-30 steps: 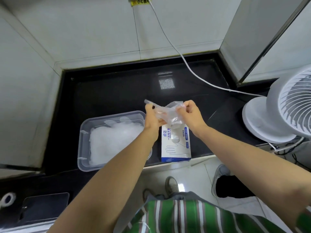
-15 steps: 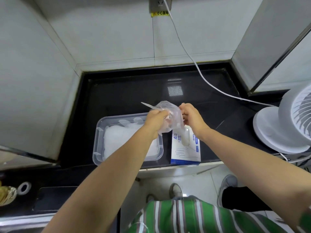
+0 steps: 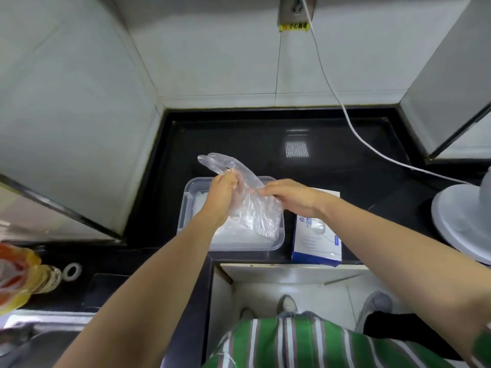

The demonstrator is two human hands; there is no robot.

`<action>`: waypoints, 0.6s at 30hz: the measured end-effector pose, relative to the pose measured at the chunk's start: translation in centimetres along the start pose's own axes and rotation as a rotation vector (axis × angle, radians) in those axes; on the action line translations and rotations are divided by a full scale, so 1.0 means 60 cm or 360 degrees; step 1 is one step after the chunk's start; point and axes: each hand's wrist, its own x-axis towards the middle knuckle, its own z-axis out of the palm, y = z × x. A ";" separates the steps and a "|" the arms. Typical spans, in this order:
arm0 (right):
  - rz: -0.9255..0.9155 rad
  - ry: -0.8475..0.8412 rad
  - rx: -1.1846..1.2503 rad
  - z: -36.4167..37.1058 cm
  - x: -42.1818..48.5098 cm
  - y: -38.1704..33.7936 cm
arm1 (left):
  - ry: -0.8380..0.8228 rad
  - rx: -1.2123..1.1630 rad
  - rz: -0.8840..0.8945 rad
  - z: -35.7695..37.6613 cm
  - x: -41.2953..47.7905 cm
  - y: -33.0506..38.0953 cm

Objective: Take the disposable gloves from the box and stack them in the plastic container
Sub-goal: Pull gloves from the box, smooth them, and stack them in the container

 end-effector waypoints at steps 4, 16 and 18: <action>-0.0146 0.0234 0.0403 0.019 0.013 -0.008 | 0.0195 0.0016 0.0080 -0.037 -0.001 -0.011; -0.0224 0.0790 -0.0433 0.073 0.042 0.015 | 0.0121 0.0328 -0.0341 -0.085 0.019 -0.050; -0.0211 0.0891 -0.0497 0.077 0.040 0.016 | 0.0201 0.0567 -0.0291 -0.085 0.024 -0.060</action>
